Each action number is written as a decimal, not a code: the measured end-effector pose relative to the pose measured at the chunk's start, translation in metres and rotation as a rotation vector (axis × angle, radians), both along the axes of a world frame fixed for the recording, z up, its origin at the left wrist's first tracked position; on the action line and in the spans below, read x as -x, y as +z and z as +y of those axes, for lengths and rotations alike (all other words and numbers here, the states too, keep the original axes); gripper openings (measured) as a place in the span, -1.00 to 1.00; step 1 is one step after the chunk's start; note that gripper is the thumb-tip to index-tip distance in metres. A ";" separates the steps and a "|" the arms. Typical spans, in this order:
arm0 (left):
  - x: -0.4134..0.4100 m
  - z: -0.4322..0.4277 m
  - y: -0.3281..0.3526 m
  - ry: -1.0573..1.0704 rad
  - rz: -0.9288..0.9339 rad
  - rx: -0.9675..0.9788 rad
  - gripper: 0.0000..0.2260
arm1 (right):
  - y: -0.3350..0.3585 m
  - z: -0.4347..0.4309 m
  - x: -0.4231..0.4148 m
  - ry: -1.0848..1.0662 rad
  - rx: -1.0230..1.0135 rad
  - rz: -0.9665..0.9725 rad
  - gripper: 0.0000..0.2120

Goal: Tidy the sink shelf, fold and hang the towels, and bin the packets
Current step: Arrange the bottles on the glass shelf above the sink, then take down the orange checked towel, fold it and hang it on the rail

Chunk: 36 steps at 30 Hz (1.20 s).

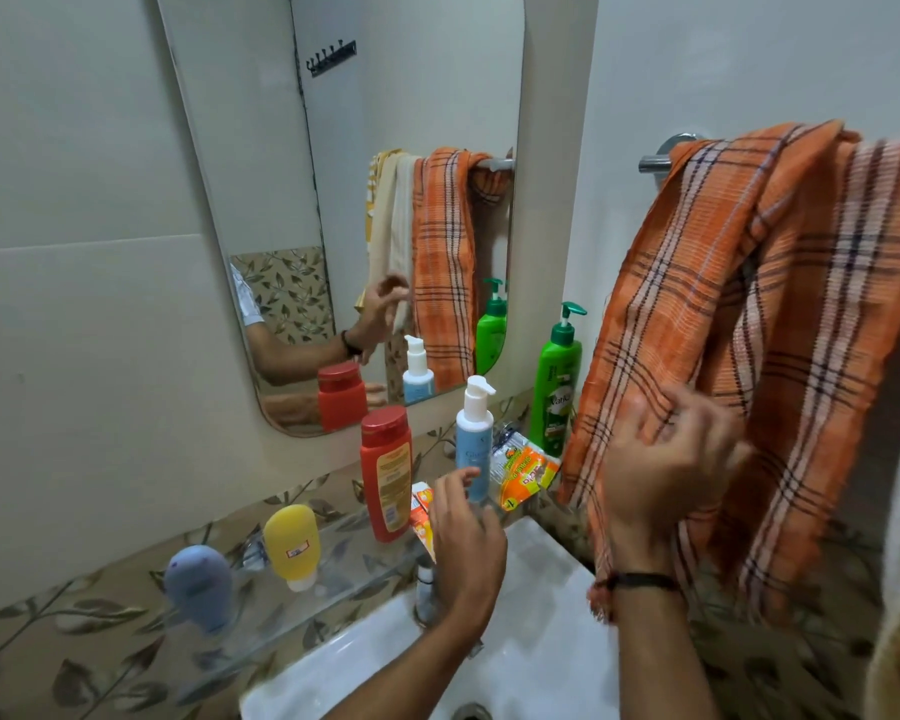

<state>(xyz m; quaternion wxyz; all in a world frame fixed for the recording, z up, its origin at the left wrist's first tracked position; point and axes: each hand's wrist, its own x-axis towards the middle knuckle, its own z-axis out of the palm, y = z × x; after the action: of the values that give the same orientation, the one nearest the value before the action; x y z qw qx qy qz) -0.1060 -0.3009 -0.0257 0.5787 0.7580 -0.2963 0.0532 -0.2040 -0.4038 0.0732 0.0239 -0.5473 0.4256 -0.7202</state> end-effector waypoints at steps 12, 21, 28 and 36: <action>0.031 0.001 -0.004 -0.273 -0.053 -0.021 -0.74 | 0.041 -0.033 0.050 0.127 -0.197 0.170 -0.77; 0.061 -0.018 0.022 -0.632 0.335 0.072 -0.68 | 0.028 0.027 0.091 0.070 -0.117 0.163 -0.81; 0.076 -0.037 0.076 -1.038 0.923 0.230 -0.31 | -0.006 0.077 0.116 0.209 -0.221 0.034 -0.65; 0.107 -0.007 0.110 -1.253 1.229 0.270 -0.61 | -0.051 0.124 0.152 0.288 -0.159 0.183 -0.72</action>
<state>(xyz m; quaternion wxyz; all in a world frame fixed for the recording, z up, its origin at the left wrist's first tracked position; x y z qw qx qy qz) -0.2134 -0.3080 0.0843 0.6429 0.2765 -0.2849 -0.6550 -0.3561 -0.2798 0.0220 0.1311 -0.6621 0.3989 -0.6207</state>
